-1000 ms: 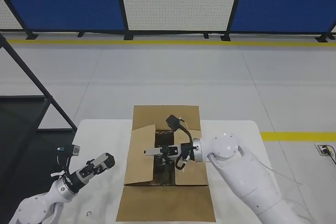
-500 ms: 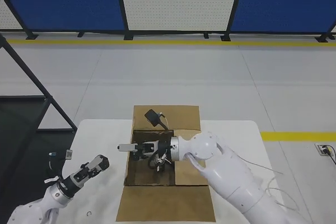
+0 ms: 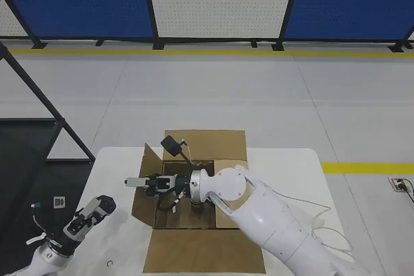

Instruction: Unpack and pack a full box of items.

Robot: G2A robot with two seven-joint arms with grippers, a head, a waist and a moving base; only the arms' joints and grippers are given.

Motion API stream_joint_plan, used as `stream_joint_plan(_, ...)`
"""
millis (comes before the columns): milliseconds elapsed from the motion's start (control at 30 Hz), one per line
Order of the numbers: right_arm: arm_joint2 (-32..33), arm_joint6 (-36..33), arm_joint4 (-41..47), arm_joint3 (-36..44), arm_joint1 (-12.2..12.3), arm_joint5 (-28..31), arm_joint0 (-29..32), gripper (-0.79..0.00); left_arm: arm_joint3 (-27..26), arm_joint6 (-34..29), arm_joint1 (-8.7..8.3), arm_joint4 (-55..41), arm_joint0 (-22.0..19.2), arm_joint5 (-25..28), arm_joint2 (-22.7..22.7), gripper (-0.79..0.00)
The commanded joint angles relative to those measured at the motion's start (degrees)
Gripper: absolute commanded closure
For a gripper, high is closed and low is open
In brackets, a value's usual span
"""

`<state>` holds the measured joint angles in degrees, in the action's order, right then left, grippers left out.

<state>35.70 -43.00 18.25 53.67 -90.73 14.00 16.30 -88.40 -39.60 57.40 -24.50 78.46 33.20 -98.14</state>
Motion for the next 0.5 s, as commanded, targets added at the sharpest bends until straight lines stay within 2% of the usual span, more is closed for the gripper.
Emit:
stream_joint_plan(0,0.0,0.0,0.0,0.0,0.0,0.0,0.0,-0.785,0.0,0.0,0.00,0.0,0.0,0.0,0.0,-0.785)
stream_joint_plan(233,0.0,2.3,0.1,0.9,-0.3,-0.6,1.7,-0.785,-0.7,1.0,0.07,-0.5,0.0,-1.2,0.1,-0.785)
stream_joint_plan(467,-1.3,3.5,3.2,-2.6,-2.9,-0.6,1.6,-0.785,-1.4,0.9,0.05,-4.4,0.7,-3.1,-1.8,-0.785)
